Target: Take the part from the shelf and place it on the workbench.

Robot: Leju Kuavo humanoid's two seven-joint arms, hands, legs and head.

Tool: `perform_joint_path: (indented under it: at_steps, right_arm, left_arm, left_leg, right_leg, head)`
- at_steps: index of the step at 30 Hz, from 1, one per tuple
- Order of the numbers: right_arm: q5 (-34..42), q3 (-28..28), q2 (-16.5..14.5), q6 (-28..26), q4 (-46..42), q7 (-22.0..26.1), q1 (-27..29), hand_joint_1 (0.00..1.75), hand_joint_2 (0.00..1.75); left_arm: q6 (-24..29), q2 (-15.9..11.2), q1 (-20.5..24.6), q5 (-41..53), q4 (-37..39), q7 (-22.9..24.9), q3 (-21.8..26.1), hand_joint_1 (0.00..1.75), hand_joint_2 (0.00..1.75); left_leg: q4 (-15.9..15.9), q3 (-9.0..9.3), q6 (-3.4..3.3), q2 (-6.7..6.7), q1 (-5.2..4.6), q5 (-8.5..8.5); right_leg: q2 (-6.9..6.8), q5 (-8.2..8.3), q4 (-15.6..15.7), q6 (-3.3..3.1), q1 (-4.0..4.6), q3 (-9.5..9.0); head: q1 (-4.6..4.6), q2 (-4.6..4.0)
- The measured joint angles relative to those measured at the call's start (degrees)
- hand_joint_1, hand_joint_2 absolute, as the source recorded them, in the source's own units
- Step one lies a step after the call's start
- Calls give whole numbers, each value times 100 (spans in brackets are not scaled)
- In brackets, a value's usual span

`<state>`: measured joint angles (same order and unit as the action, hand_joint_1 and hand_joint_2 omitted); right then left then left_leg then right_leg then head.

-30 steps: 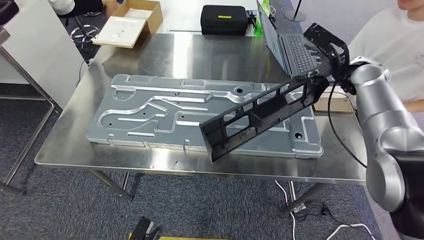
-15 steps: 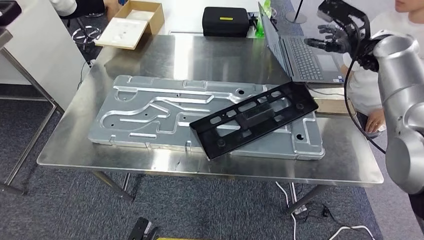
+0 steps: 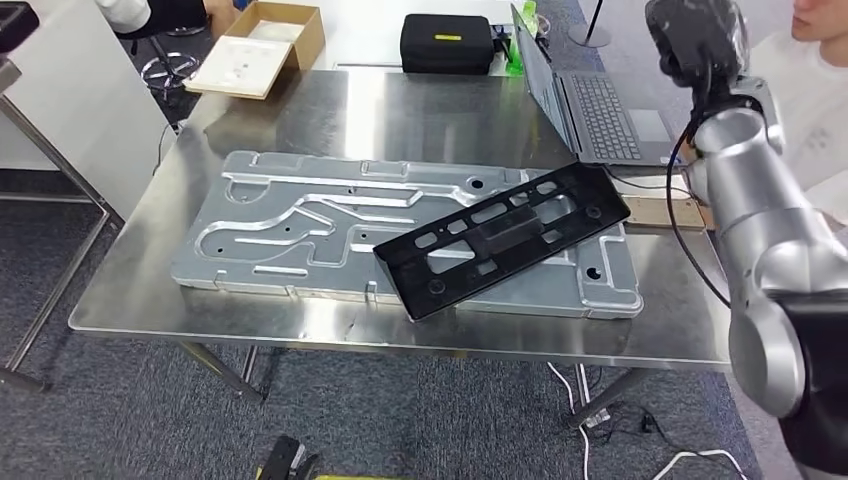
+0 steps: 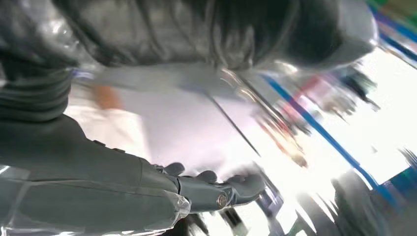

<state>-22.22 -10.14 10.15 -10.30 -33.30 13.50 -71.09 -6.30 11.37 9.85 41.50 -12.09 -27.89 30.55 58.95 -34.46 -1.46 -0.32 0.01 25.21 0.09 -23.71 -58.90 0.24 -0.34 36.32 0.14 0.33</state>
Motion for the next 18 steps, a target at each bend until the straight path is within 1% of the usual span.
perform_joint_path:
  at_steps: [1, 2, 3, 4, 5, 6, 7, 8, 9, 10, 11, 12, 13, 14, 15, 17, 18]
  right_arm:
    - [104, 33, -43, -131, -378, 158, 314, 0, 131]
    - [206, 56, -88, -207, -811, 294, 661, 0, 175]
    - [298, 63, -144, -263, -1253, 412, 1010, 0, 175]
    - [393, 64, -205, -318, -1717, 502, 1357, 0, 175]
    - [471, 61, -275, -371, -2159, 556, 1708, 0, 175]
    - [523, 51, -347, -424, -2564, 583, 2052, 0, 175]
    - [549, 23, -418, -483, -2945, 608, 2397, 0, 175]
    - [550, -29, -490, -545, -3293, 647, 2741, 0, 175]
    - [533, -105, -561, -611, -3618, 700, 3057, 0, 175]
    - [503, -193, -629, -678, -3915, 758, 3340, 0, 175]
    - [473, -278, -690, -741, -4182, 811, 3579, 0, 175]
    - [444, -347, -740, -793, -4409, 847, 3759, 0, 175]
    - [425, -397, -782, -830, -4598, 867, 3899, 0, 175]
    - [417, -434, -815, -854, -4761, 876, 4008, 0, 175]
    - [415, -462, -836, -868, -4888, 876, 4093, 0, 175]
    - [414, -497, -855, -884, -5079, 872, 4220, 0, 175]
    - [412, -510, -864, -891, -5148, 873, 4257, 0, 175]
  left_arm:
    - [9, 5, -7, -1, 0, -13, 1, 0, 175]
    - [15, 10, -13, -4, 0, -28, 1, 0, 175]
    - [17, 17, -12, -9, 0, -43, 2, 0, 175]
    - [20, 25, -6, -17, 0, -58, 3, 0, 175]
    - [23, 32, -3, -30, 0, -71, 5, 0, 175]
    - [26, 36, -6, -47, 0, -81, 8, 0, 175]
    - [29, 38, -18, -65, 0, -90, 13, 0, 175]
    - [31, 39, -37, -84, 0, -98, 19, 0, 175]
    - [33, 39, -54, -101, 0, -104, 27, 0, 175]
    - [34, 40, -67, -113, 0, -108, 36, 0, 175]
    - [35, 43, -74, -122, 0, -112, 43, 0, 175]
    - [37, 45, -75, -125, 0, -115, 48, 0, 175]
    - [38, 48, -74, -126, 0, -119, 51, 0, 175]
    - [40, 49, -75, -126, 0, -123, 54, 0, 175]
    - [42, 50, -76, -126, 0, -126, 56, 0, 175]
    - [46, 49, -78, -126, 0, -128, 59, 0, 175]
    - [49, 48, -79, -126, 0, -128, 60, 0, 175]
  left_leg:
    - [-21, 15, -21, 0, 10, -13]
    - [-55, 40, -48, 2, 24, -29]
    - [-91, 62, -81, 5, 37, -50]
    - [-125, 78, -114, 8, 51, -70]
    - [-140, 85, -136, 6, 55, -80]
    - [-142, 83, -150, 2, 56, -82]
    - [-141, 80, -155, -5, 56, -81]
    - [-138, 80, -154, -13, 55, -77]
    - [-133, 79, -148, -18, 56, -72]
    - [-124, 79, -136, -22, 55, -64]
    - [-109, 78, -116, -23, 55, -50]
    - [-87, 70, -89, -23, 43, -31]
    - [-67, 62, -59, -22, 32, -14]
    - [-53, 55, -29, -19, 23, 0]
    - [-52, 53, 1, -17, 17, 7]
    - [-48, 61, 64, -10, 20, 24]
    - [11, 40, 95, -7, 24, 81]
  right_leg:
    - [0, 6, 18, 29, 3, -21]
    - [0, -12, 12, 58, -1, -33]
    - [-2, -82, -58, 83, -5, -9]
    - [-3, -215, -245, 105, -13, 68]
    - [-5, -396, -547, 122, -28, 199]
    - [-5, -586, -917, 136, -35, 367]
    - [-5, -724, -1261, 149, -43, 524]
    - [-6, -766, -1460, 158, -52, 616]
    - [-7, -706, -1455, 160, -59, 614]
    - [-8, -555, -1233, 154, -64, 501]
    - [-11, -366, -856, 141, -67, 306]
    - [-13, -236, -484, 124, -56, 113]
    - [-11, -152, -200, 102, -44, -31]
    - [-8, -131, -48, 78, -27, -106]
    - [-3, -150, -17, 52, -9, -116]
    - [3, -127, 15, -17, -26, -125]
    - [1, -112, 37, -57, -40, -135]
  head:
    - [0, 0]
    - [2, 0]
    - [3, 0]
    - [6, 0]
    - [8, 0]
    - [9, 0]
    - [9, 0]
    - [9, 0]
    - [9, 0]
    - [8, 0]
    - [9, 0]
    - [8, 0]
    - [7, 0]
    - [7, 0]
    - [6, 0]
    - [7, 0]
    - [6, 0]
